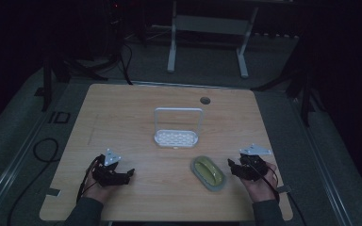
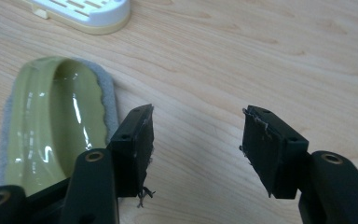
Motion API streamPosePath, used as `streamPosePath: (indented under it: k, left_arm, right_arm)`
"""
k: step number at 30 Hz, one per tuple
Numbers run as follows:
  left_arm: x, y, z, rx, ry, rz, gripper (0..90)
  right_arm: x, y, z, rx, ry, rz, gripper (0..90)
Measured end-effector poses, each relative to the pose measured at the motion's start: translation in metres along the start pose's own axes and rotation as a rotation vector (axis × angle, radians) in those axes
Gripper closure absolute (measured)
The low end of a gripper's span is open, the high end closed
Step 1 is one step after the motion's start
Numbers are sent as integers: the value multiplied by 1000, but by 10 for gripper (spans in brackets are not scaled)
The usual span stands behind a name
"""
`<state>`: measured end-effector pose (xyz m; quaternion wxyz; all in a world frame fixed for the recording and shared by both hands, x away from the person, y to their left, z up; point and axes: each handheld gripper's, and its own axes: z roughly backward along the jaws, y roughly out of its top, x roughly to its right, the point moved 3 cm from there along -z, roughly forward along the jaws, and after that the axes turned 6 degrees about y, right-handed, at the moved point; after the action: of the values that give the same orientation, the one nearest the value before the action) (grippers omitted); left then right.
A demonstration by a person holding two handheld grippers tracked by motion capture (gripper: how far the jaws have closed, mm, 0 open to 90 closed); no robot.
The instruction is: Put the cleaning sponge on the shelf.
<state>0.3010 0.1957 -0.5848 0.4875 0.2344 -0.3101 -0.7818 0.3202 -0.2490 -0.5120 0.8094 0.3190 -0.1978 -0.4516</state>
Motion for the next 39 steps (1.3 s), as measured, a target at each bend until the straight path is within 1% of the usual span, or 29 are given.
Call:
streamPosePath:
  k: [4,11,13,17,20,24,32,33,39]
  left_arm:
    - [0,0,0,0,0,0,143]
    - [0,0,0,0,0,0,143]
    - [0,0,0,0,0,0,142]
    - [0,0,0,0,0,0,142]
    - [0,0,0,0,0,0,143]
    - [0,0,0,0,0,0,143]
    - [0,0,0,0,0,0,142]
    - [0,0,0,0,0,0,142]
    - [0,0,0,0,0,0,142]
  right_arm:
    - [-5,7,2,-4,6,14,454]
    - [-8,10,2,-17,7,16,473]
    - [-10,12,2,-33,17,4,479]
    - [-12,14,3,-42,35,-17,488]
    - [-13,16,4,-44,42,-13,486]
    - [-16,18,5,-61,46,-11,484]
    - [-23,23,5,-81,73,0,490]
    - [-24,24,5,-89,84,4,499]
    - [-29,28,2,-125,112,15,531]
